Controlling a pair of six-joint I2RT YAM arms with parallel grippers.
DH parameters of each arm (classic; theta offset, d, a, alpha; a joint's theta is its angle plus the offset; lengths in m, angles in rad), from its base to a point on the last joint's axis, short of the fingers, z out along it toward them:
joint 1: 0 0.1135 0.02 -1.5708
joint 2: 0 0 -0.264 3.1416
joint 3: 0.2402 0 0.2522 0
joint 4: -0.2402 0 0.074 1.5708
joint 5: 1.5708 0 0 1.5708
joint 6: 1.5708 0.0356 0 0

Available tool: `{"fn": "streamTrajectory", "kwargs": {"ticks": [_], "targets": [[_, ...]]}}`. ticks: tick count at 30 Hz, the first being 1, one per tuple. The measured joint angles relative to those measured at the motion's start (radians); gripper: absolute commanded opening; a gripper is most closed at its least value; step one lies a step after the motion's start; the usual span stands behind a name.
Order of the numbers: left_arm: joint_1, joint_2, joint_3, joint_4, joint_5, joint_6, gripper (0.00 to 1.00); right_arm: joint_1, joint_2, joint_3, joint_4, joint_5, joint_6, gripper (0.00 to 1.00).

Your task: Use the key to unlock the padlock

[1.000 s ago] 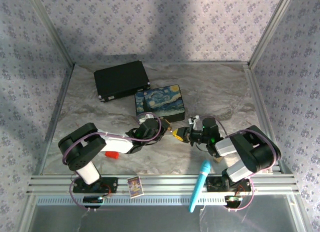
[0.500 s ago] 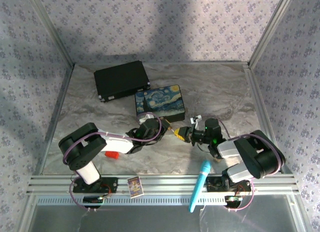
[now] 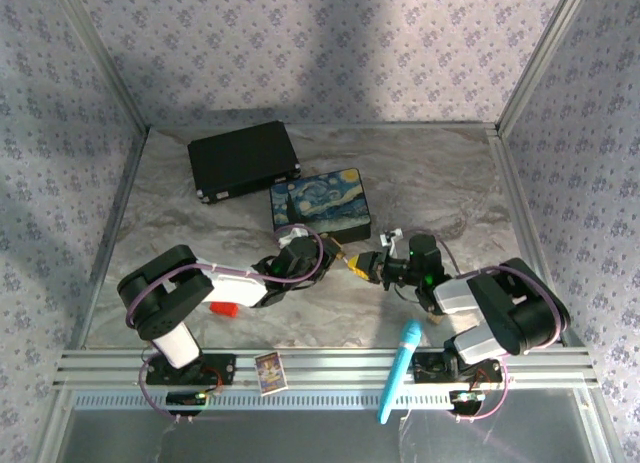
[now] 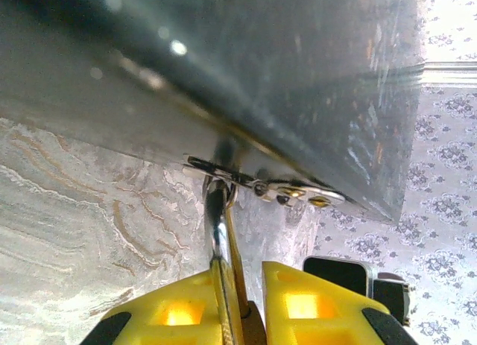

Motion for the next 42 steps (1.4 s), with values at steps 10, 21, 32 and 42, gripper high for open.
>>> {"fn": "streamTrajectory", "kwargs": {"ticks": [10,21,32,42], "targets": [[0.009,0.0,0.0,-0.014,-0.026,0.005,0.17,-0.016,0.181,0.039,0.171,-0.075,0.122,0.0],[0.012,0.0,0.024,-0.08,-0.006,0.044,0.16,-0.026,0.346,0.094,0.341,-0.146,0.253,0.0],[0.013,0.001,0.072,-0.193,0.01,0.062,0.07,-0.024,0.313,0.1,0.245,-0.146,0.204,0.04],[0.005,-0.015,0.113,-0.304,0.056,0.113,0.25,0.007,0.189,0.116,0.04,-0.091,0.079,0.0]]}}
